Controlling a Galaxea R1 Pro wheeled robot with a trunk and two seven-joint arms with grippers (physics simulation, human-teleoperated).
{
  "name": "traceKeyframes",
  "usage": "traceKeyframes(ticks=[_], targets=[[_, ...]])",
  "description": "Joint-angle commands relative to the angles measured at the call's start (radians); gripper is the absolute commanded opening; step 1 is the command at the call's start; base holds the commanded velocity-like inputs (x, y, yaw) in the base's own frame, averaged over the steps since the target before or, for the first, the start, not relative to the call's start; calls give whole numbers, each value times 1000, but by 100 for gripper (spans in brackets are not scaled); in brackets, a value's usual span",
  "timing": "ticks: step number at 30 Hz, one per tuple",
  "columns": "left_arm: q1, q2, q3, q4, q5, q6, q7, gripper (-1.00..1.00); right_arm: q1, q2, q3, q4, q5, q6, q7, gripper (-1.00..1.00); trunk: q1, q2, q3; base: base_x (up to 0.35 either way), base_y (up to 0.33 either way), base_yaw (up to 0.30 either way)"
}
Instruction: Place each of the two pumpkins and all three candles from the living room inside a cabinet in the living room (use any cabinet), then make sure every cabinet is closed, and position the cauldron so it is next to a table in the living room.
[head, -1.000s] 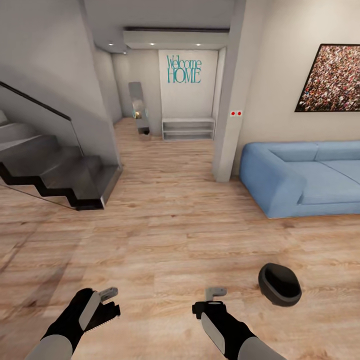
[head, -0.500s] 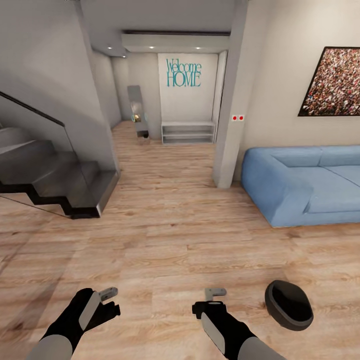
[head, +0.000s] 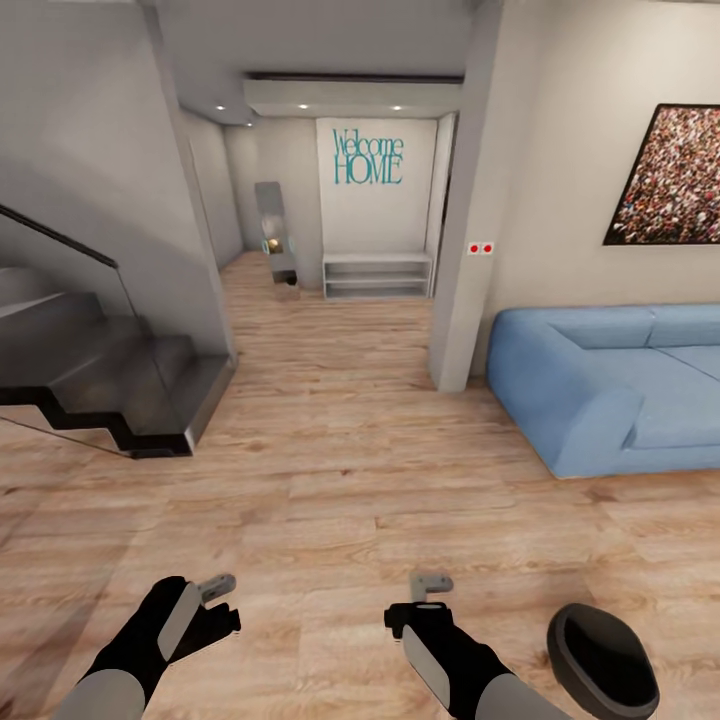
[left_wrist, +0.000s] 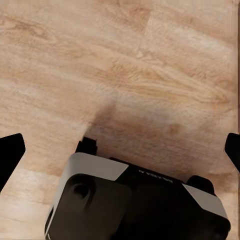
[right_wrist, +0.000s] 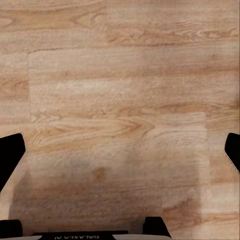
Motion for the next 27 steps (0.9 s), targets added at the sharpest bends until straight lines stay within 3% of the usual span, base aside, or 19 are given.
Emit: traceKeyframes(ticks=[1, 27], targets=[[0, 0, 0, 0, 0, 0, 0, 100, 0, 0, 0, 0, 0, 0, 0, 100, 0, 0, 1, 321, 0, 56], [0, 0, 0, -3, 0, -1, 0, 100, 0, 0, 0, 1, 0, -12, 0, 100, 0, 0, 3, 321, 23, -4]])
